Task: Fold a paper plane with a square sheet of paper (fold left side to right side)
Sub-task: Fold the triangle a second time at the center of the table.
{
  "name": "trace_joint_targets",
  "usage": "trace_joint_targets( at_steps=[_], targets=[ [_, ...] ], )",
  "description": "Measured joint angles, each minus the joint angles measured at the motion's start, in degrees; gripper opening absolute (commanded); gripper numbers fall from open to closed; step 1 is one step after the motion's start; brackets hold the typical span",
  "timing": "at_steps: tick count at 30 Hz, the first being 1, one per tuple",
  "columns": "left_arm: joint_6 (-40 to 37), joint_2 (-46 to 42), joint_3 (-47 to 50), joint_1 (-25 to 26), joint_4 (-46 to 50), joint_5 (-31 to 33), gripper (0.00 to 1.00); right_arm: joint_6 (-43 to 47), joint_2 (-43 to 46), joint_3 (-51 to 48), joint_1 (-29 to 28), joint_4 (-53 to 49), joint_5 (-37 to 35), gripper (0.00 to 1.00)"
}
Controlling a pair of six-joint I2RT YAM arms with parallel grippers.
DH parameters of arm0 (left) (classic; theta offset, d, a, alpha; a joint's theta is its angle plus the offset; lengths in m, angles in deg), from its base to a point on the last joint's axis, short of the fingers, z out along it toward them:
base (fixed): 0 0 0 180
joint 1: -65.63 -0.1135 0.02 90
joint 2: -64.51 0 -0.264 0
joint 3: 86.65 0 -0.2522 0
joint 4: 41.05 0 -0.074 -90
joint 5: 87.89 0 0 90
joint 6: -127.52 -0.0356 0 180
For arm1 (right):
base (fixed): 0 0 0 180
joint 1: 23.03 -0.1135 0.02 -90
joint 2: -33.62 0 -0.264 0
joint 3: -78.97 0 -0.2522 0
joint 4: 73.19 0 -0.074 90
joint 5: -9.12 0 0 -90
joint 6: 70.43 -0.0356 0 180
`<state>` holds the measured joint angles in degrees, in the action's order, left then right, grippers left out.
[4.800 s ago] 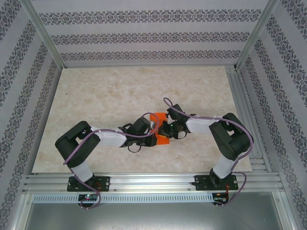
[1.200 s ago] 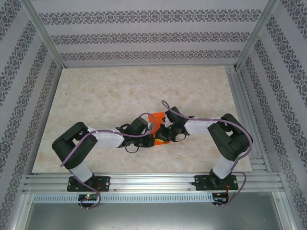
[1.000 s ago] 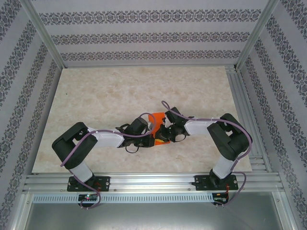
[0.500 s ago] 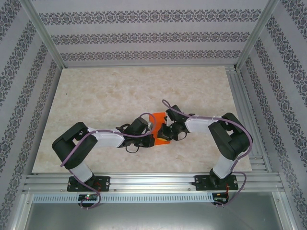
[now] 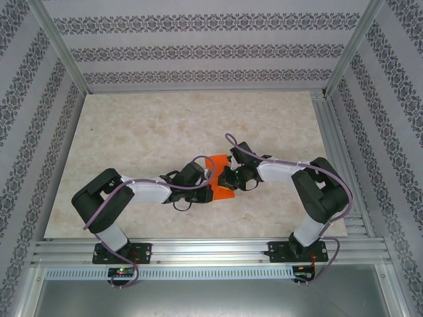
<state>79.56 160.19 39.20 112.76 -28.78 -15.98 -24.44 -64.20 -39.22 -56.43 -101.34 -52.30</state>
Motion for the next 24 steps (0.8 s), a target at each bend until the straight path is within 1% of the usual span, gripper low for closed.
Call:
trace_joint_targets(
  at_steps=[5,11,24],
  targets=[
    [-0.22,-0.09,0.0,0.24,0.04,0.59,0.06,0.48,-3.17,2.1,0.2,-0.11,-0.28,0.12],
    [-0.59,-0.09,0.0,0.26,0.04,0.63,0.05,3.98,-4.63,4.85,2.62,-3.17,-2.6,0.12],
    [-0.66,-0.11,0.02,0.24,-0.48,2.29,0.05,9.44,-5.09,5.29,6.51,-6.23,-0.85,0.12]
  ],
)
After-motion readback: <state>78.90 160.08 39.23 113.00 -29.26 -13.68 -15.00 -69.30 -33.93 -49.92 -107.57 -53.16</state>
